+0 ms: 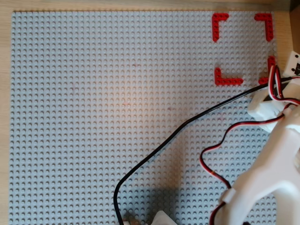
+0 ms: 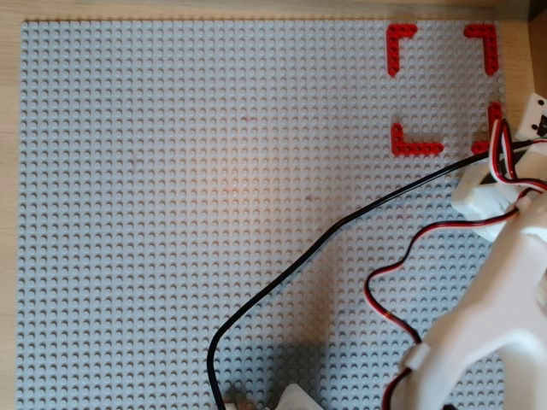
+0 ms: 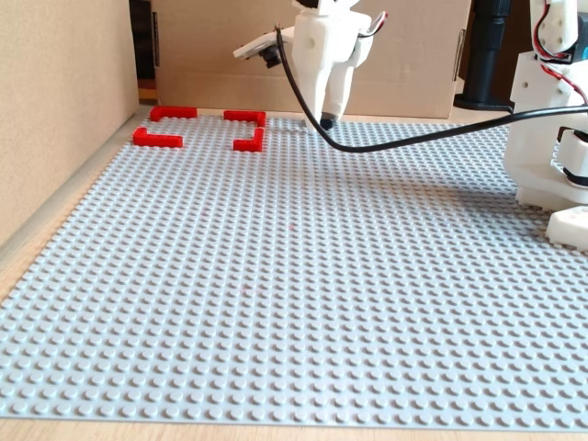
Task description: Grab the Lego and store it in red box
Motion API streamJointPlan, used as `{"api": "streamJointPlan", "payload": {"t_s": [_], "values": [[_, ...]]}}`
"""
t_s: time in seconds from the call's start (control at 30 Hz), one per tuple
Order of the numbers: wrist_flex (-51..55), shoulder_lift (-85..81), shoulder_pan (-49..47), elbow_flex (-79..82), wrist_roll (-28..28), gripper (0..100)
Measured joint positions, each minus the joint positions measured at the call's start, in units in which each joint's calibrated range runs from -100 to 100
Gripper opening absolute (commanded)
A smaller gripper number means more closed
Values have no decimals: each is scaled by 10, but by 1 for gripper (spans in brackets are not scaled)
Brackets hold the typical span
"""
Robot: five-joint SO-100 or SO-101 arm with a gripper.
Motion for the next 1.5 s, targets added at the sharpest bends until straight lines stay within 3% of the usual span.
{"api": "streamJointPlan", "payload": {"t_s": [0.6, 1.07, 1.5], "values": [[-2, -8, 0, 4, 0, 14], [64, -192, -49, 21, -9, 15], [-90, -192, -39, 168, -13, 18]]}}
